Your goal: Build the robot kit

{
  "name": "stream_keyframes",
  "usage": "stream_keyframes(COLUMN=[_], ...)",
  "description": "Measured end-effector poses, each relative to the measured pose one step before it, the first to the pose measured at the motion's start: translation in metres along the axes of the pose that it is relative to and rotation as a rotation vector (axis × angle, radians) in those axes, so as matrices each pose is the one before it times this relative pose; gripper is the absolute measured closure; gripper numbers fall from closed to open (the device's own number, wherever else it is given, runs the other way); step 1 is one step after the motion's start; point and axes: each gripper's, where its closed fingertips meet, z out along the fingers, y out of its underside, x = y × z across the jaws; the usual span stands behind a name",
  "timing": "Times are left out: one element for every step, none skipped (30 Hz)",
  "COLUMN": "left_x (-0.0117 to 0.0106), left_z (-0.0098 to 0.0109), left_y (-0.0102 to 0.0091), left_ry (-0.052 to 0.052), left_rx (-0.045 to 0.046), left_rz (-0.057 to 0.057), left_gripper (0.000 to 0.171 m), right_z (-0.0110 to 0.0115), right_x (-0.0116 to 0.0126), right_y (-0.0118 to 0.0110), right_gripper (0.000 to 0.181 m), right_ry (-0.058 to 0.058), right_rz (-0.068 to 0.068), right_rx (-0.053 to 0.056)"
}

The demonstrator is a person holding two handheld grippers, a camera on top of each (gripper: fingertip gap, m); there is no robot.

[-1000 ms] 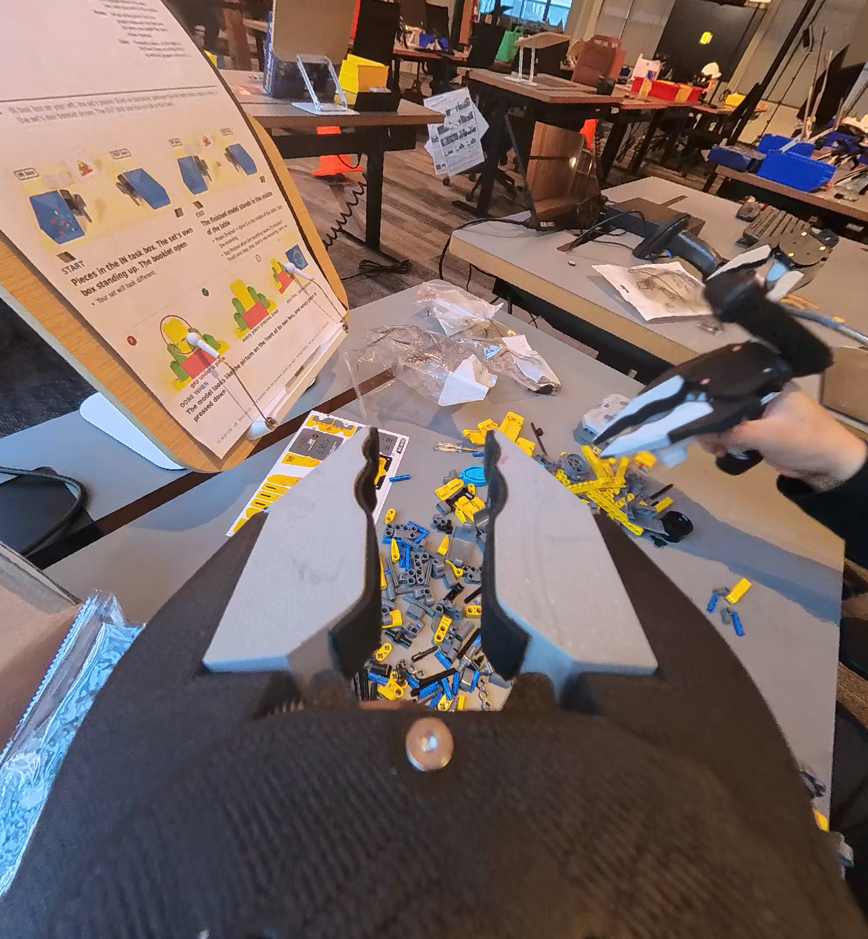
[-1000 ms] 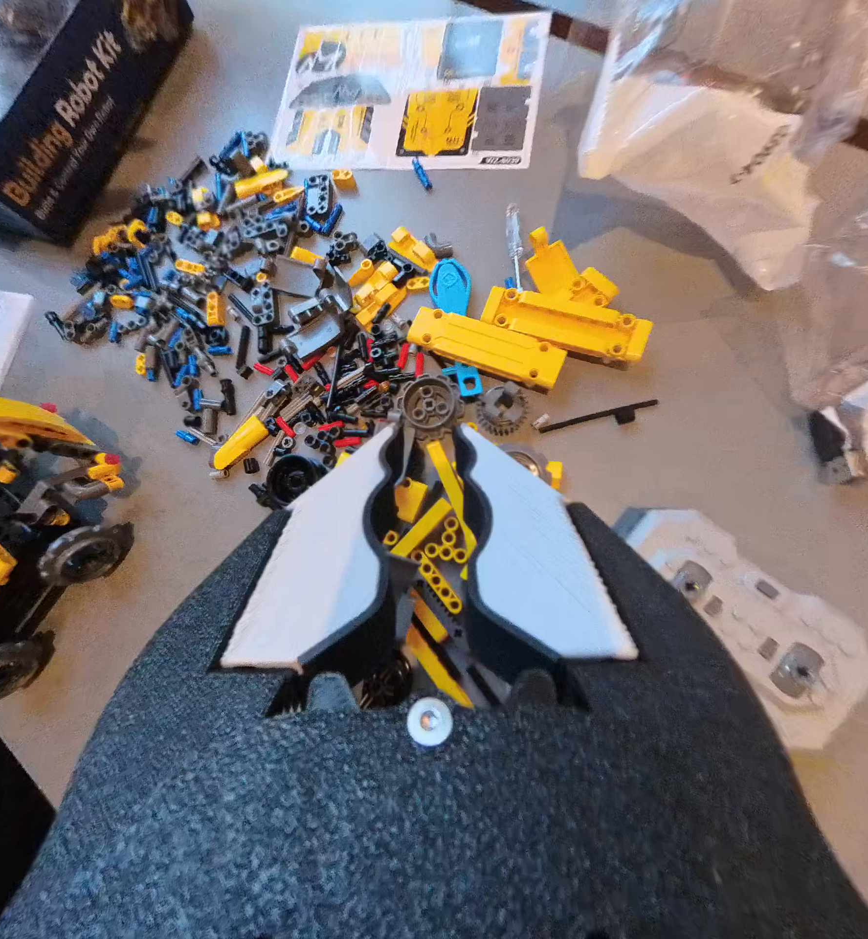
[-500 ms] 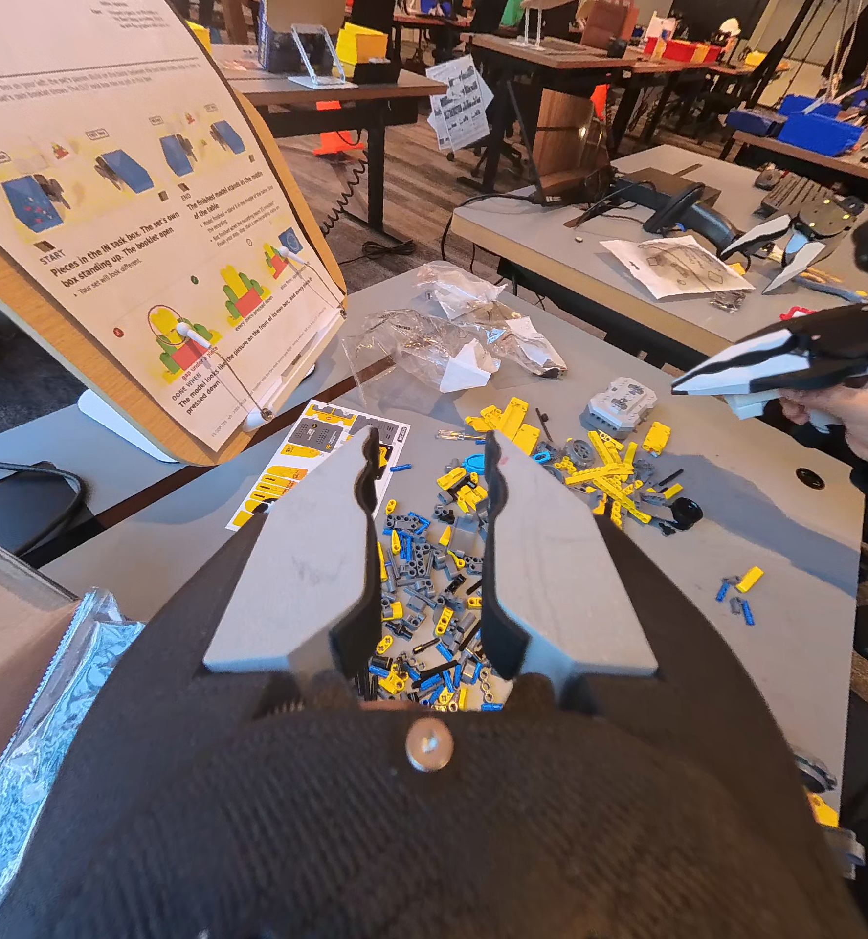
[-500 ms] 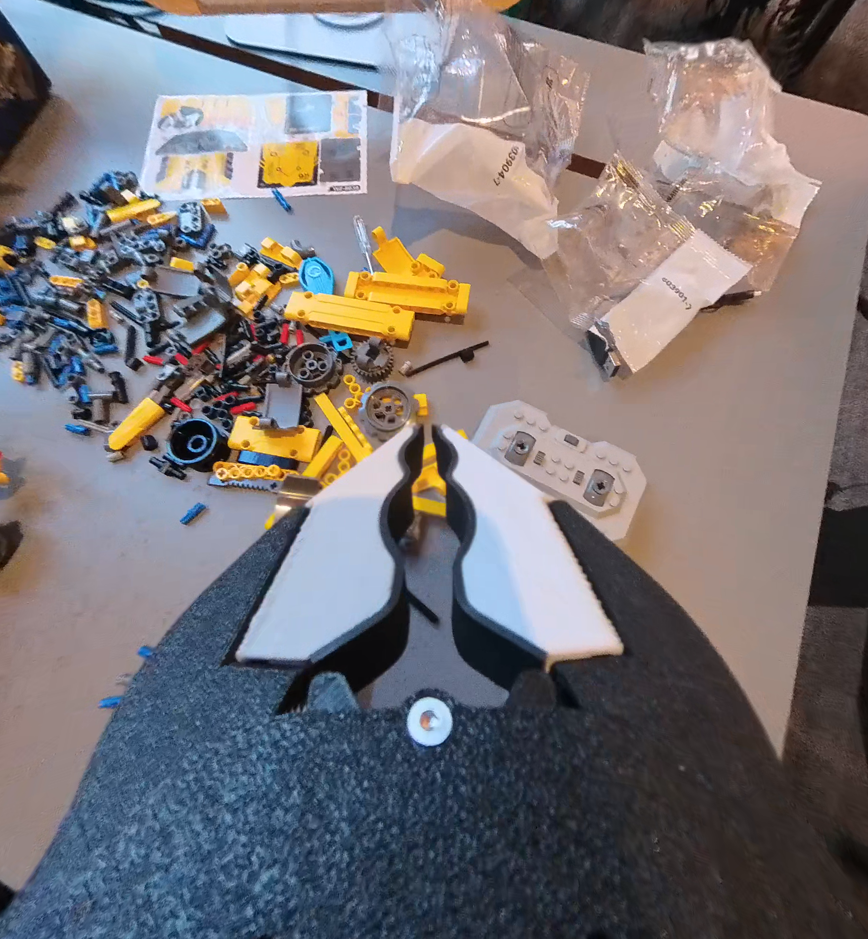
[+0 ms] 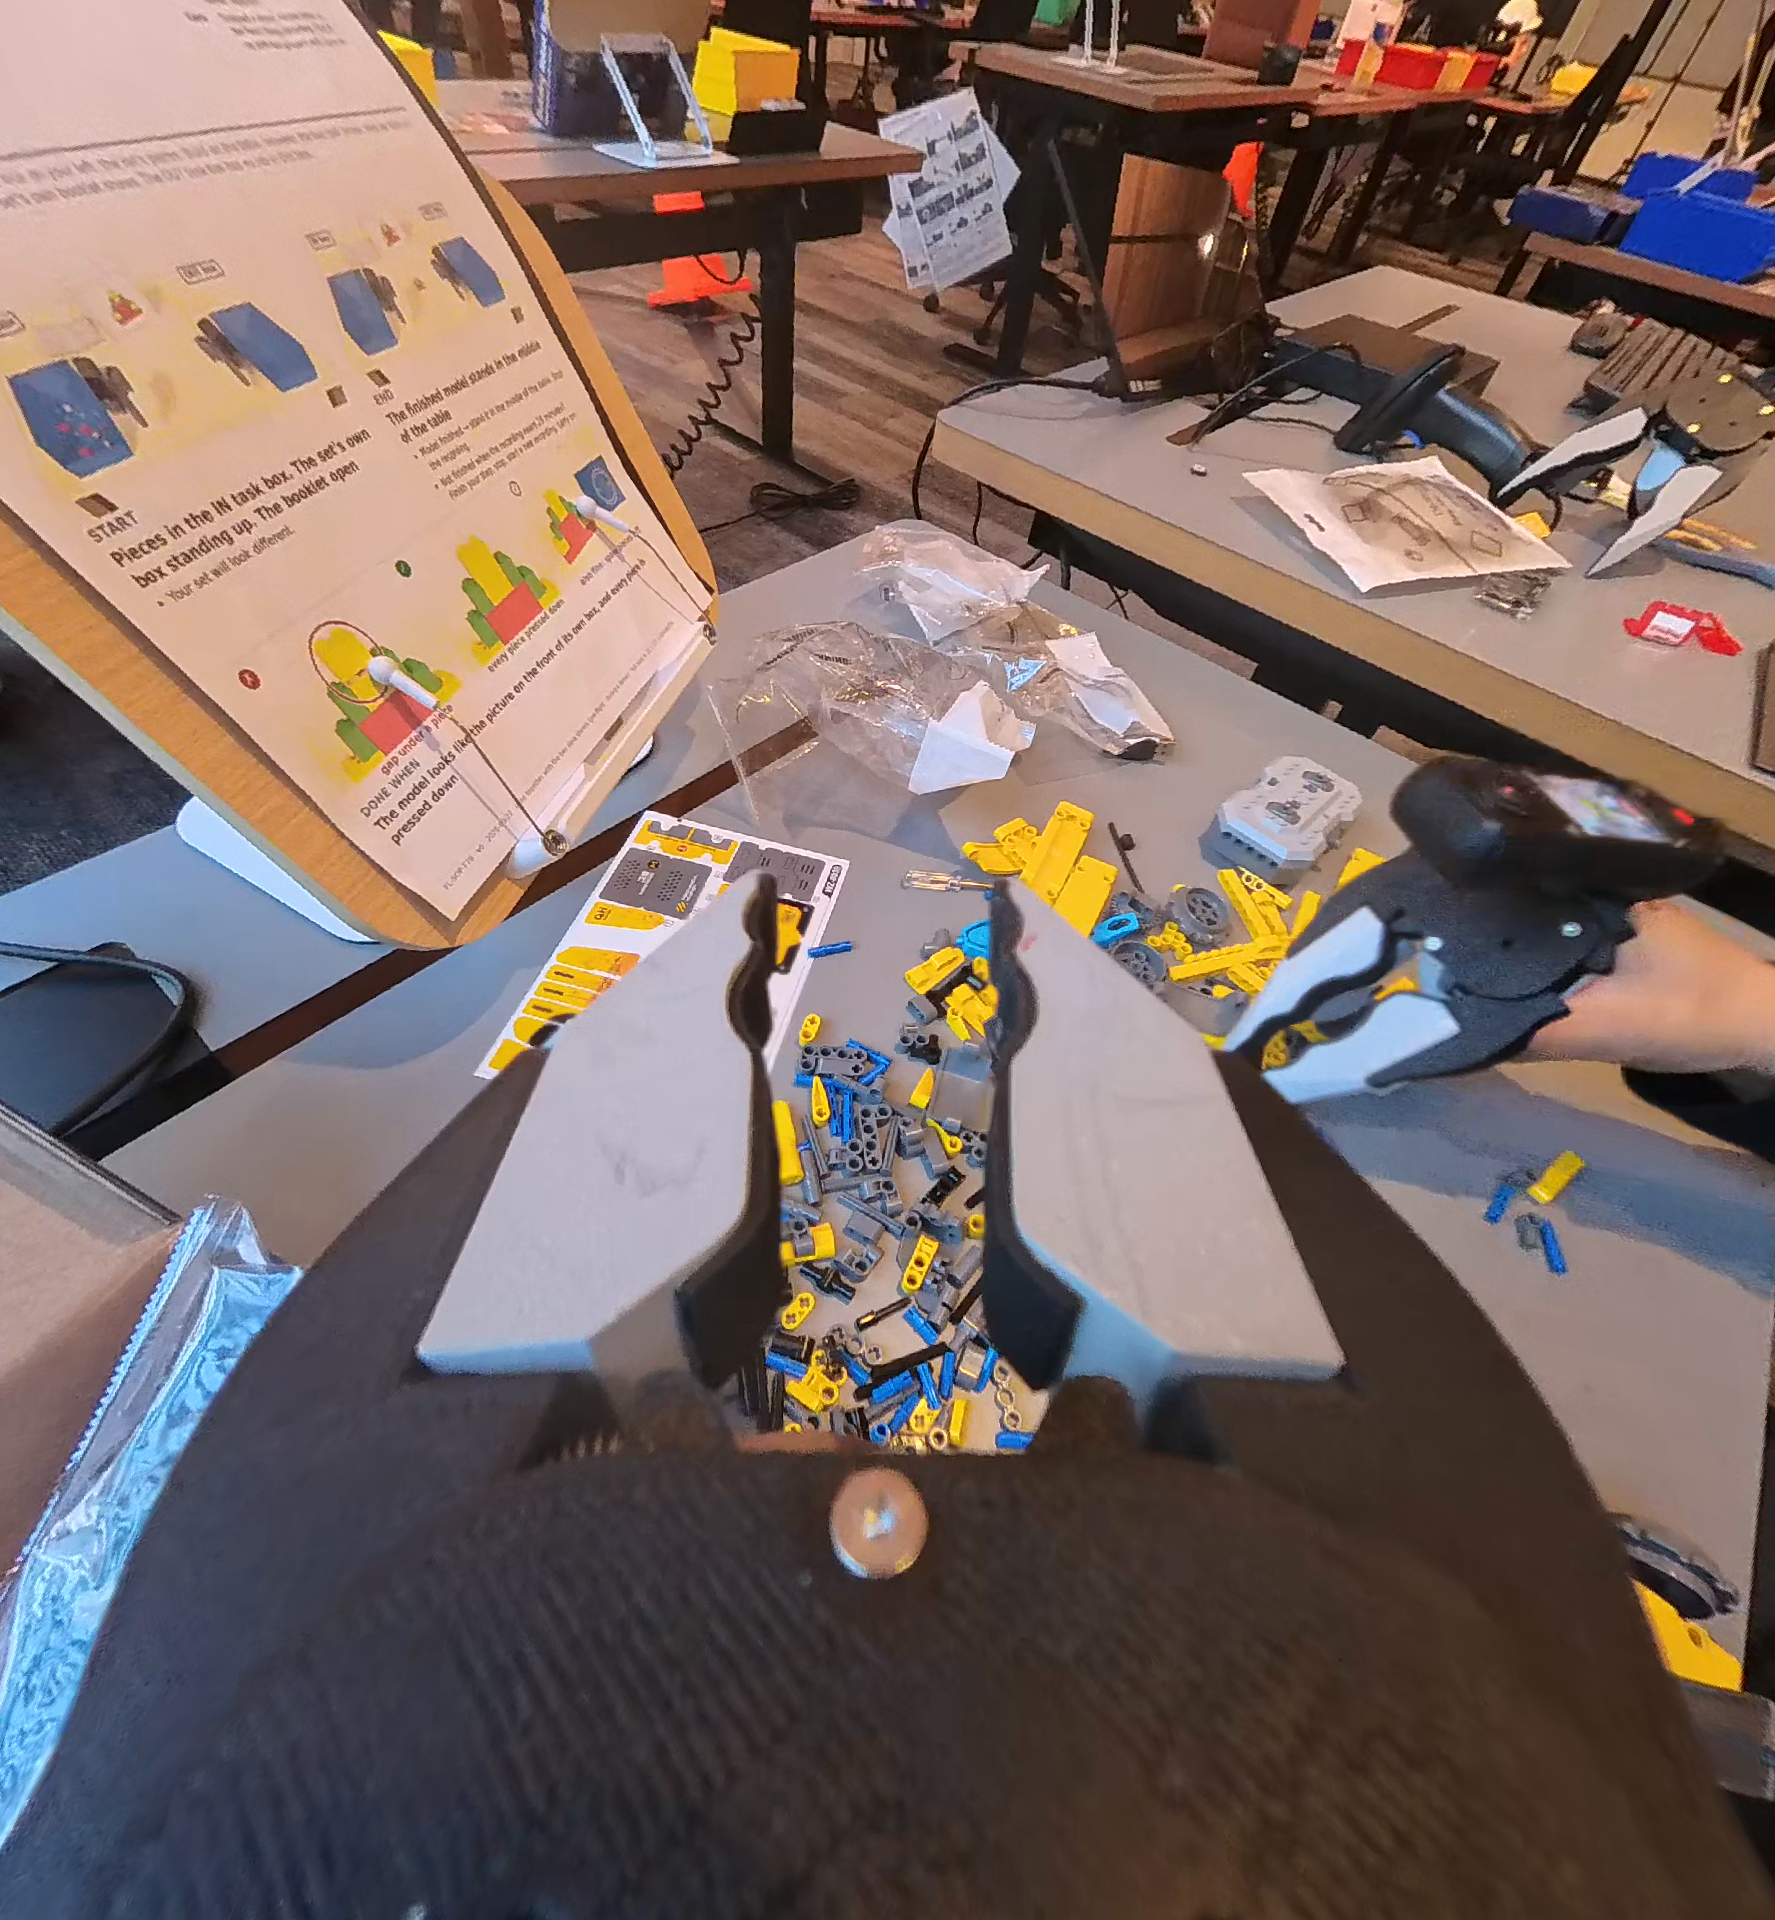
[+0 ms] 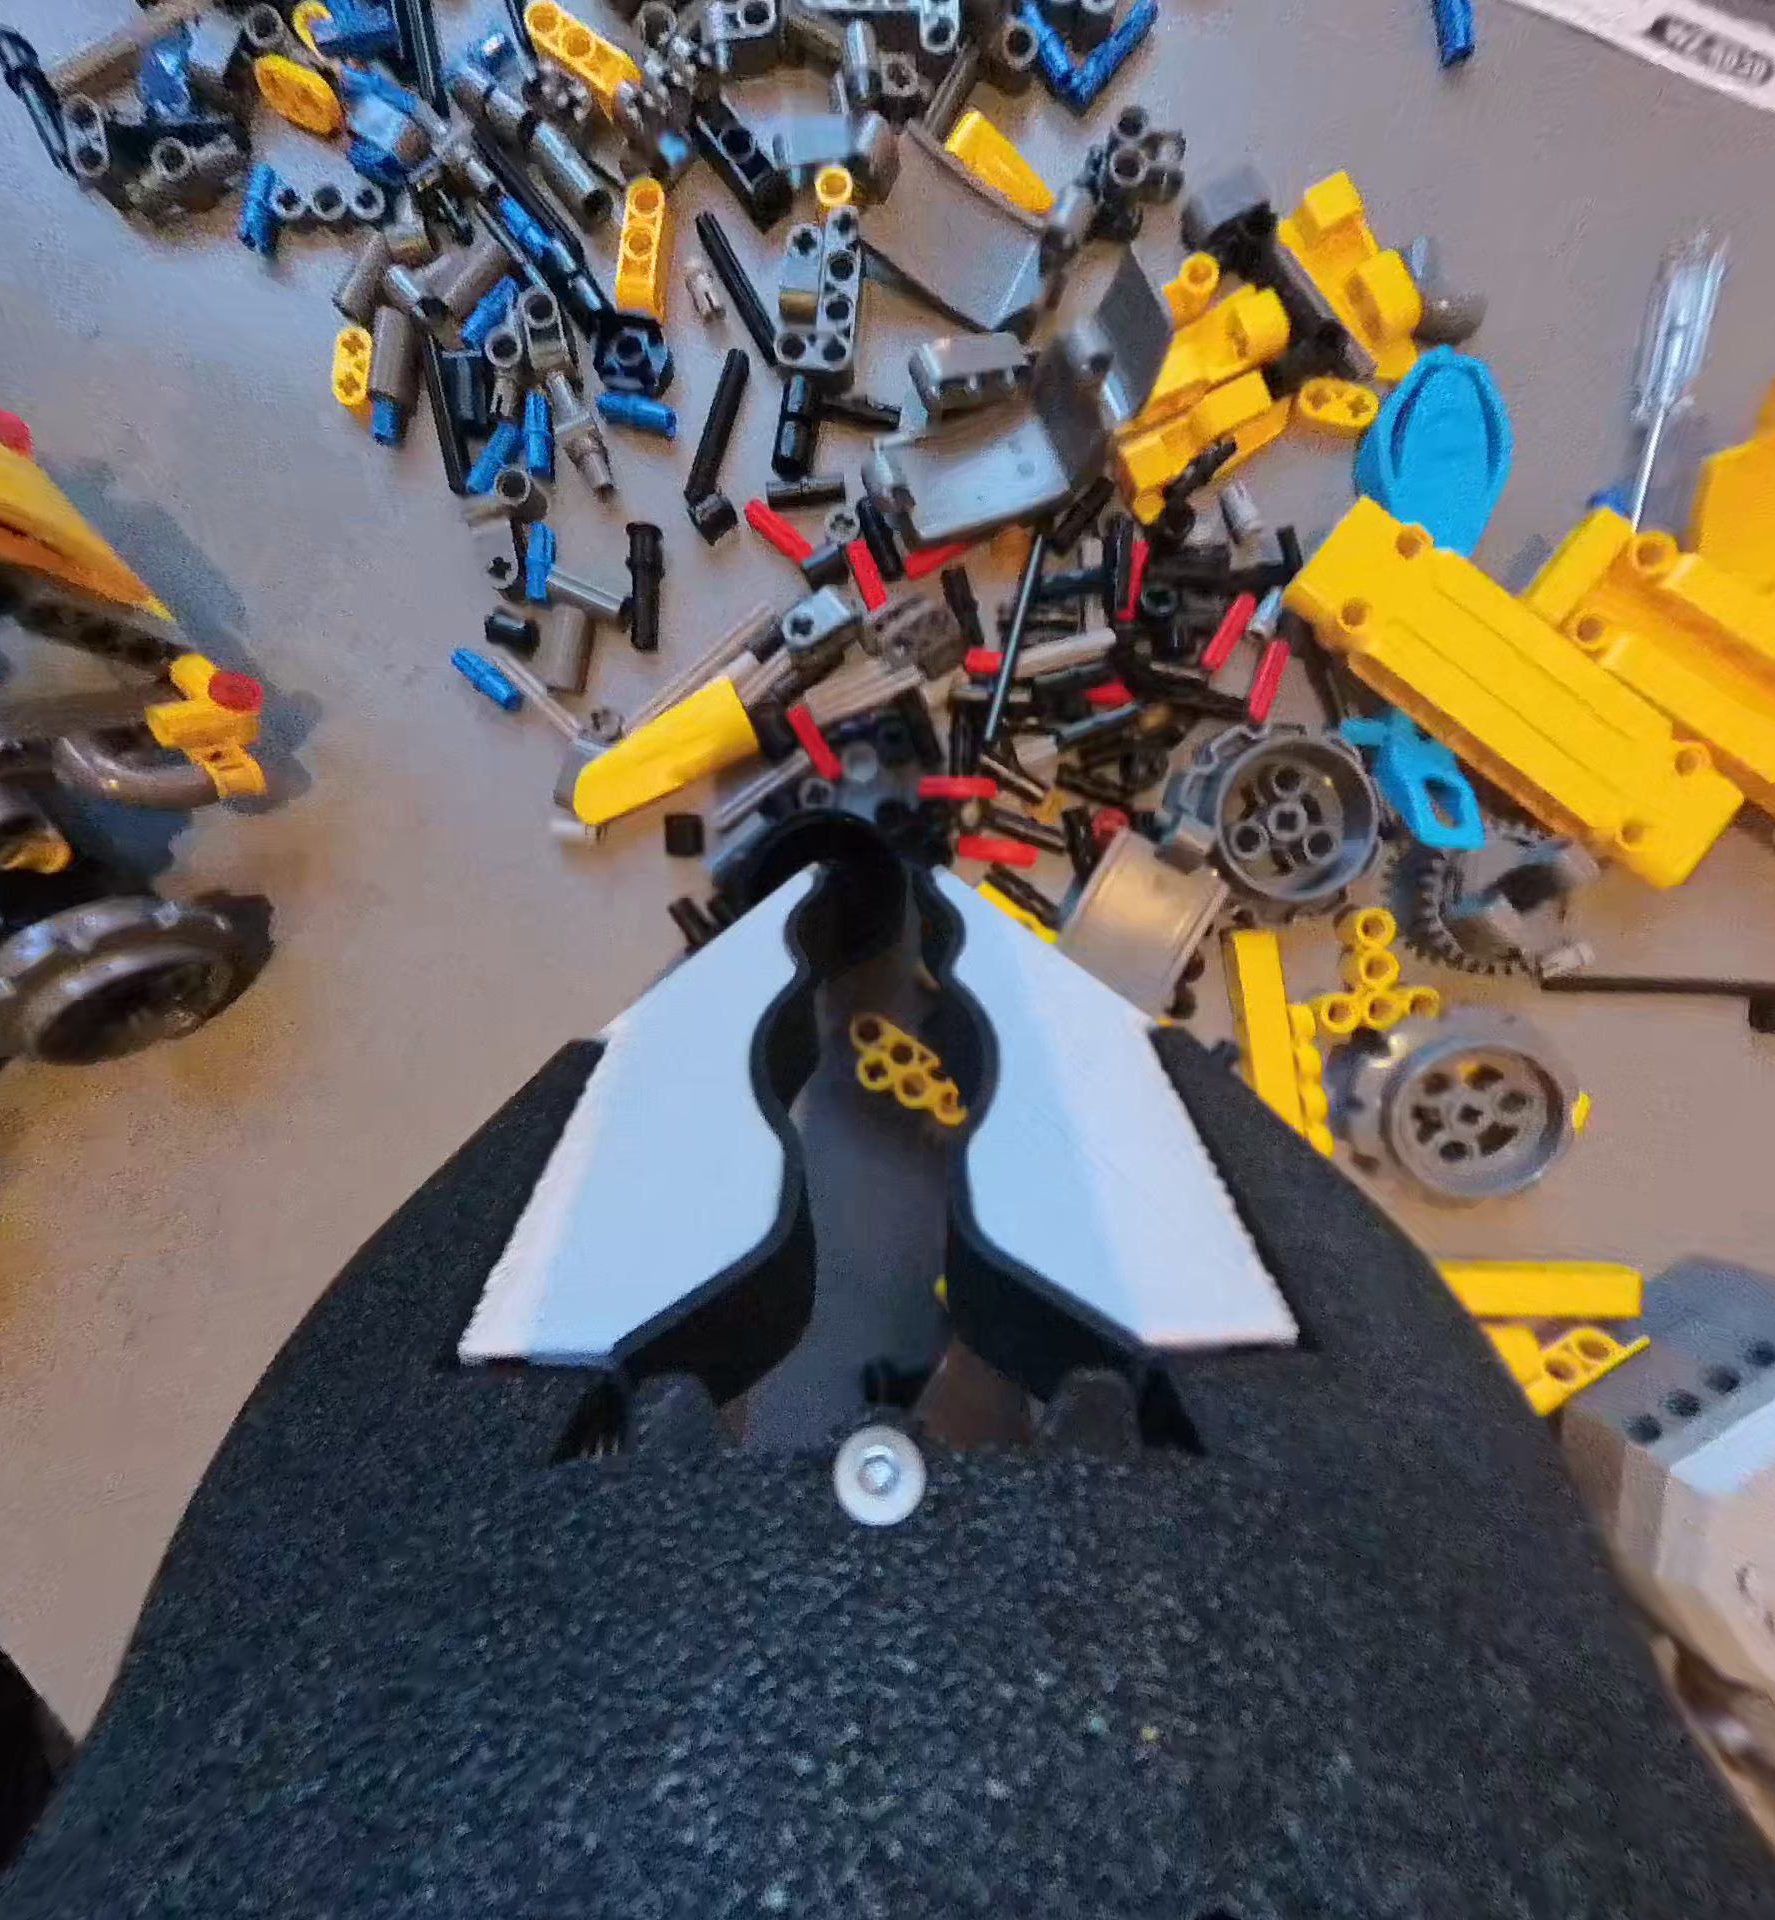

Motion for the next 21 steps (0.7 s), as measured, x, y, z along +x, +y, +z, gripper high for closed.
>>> stream_keyframes(left_x=[-0.00039, -0.00098, -0.00071, -0.00076, -0.00094, -0.00069, -0.00028, 0.00009, -0.00005, 0.00016, 0.00039, 0.00040, -0.00043, -0.00132, -0.00328, -0.00619, -0.00941, -0.01247, -0.01467, -0.01570, -0.01634], left_z=[-0.00075, -0.00066, -0.00071, -0.00062, -0.00071, -0.00064, -0.00036, -0.00015, 0.00012, 0.00024, 0.00032, 0.00042, 0.00057, 0.00063, 0.00058, 0.00031, -0.00037, -0.00149, -0.00238, -0.00277, -0.00282], left_y=[-0.00071, -0.00035, 0.00001, -0.00022, -0.00077, -0.00097, -0.00063, 0.00008, 0.00017, 0.00031, 0.00014, 0.00032, 0.00034, 0.00059, 0.00089, 0.00200, 0.00323, 0.00500, 0.00669, 0.00684, 0.00610], left_ry=[-0.0036, -0.0051, -0.0019, -0.0003, -0.0011, -0.0004, 0.0010, 0.0008, -0.0010, -0.0008, 0.0017, 0.0013, -0.0028, -0.0076, -0.0178, -0.0331, -0.0484, -0.0595, -0.0620, -0.0583, -0.0559], left_rx=[0.00403, 0.00204, 0.00064, 0.00113, 0.00409, 0.00560, 0.00308, -0.00031, -0.00159, -0.00108, -0.00100, -0.00191, -0.00179, -0.00153, -0.00276, -0.00872, -0.01565, -0.02396, -0.03013, -0.02682, -0.02167], left_rz=[0.0020, 0.0006, -0.0004, -0.0021, -0.0040, -0.0041, -0.0026, -0.0002, 0.0017, 0.0019, 0.0010, 0.0006, 0.0015, 0.0028, 0.0020, 0.0008, 0.0007, 0.0025, 0.0027, -0.0020, -0.0132], left_gripper=[0.131, 0.129, 0.129, 0.129, 0.130, 0.130, 0.130, 0.130, 0.129, 0.129, 0.130, 0.129, 0.130, 0.130, 0.132, 0.134, 0.138, 0.141, 0.140, 0.135, 0.127], right_z=[0.00374, 0.00222, 0.00093, 0.00004, -0.00047, -0.00096, -0.00137, -0.00090, 0.00033, 0.00125, 0.00064, -0.00111, -0.00300, -0.00417, -0.00457, -0.00401, -0.00288, -0.00147, -0.00052, -0.00027, -0.00075], right_x=[-0.00065, 0.00133, 0.00335, 0.00473, 0.00364, 0.00036, -0.00289, -0.00425, -0.00223, 0.00307, 0.00605, 0.00334, -0.00165, -0.00412, -0.00374, -0.00299, -0.00336, -0.00337, -0.00247, -0.00122, -0.00018], right_y=[-0.00582, -0.00369, -0.00238, -0.00160, -0.00149, -0.00231, -0.00320, -0.00241, 0.00102, 0.00480, 0.00497, 0.00160, -0.00252, -0.00545, -0.00659, -0.00739, -0.00742, -0.00654, -0.00533, -0.00522, -0.00569], right_gripper=[0.164, 0.162, 0.162, 0.163, 0.164, 0.164, 0.164, 0.165, 0.165, 0.165, 0.166, 0.166, 0.167, 0.167, 0.167, 0.166, 0.164, 0.162, 0.160, 0.158, 0.155], right_ry=[0.0002, 0.0091, 0.0234, 0.0338, 0.0265, 0.0035, -0.0207, -0.0321, -0.0214, 0.0110, 0.0333, 0.0213, -0.0047, -0.0170, -0.0111, -0.0048, -0.0069, -0.0078, -0.0040, 0.0033, 0.0099], right_rz=[-0.0035, -0.0054, -0.0107, -0.0152, -0.0129, -0.0023, 0.0120, 0.0202, 0.0167, 0.0060, -0.0026, -0.0002, 0.0073, 0.0141, 0.0180, 0.0190, 0.0180, 0.0162, 0.0112, 0.0031, -0.0037], right_rx=[-0.0041, -0.0127, -0.0137, -0.0110, -0.0051, 0.0060, 0.0185, 0.0201, 0.0032, -0.0180, -0.0188, 0.0013, 0.0253, 0.0412, 0.0495, 0.0555, 0.0552, 0.0446, 0.0303, 0.0247, 0.0242])
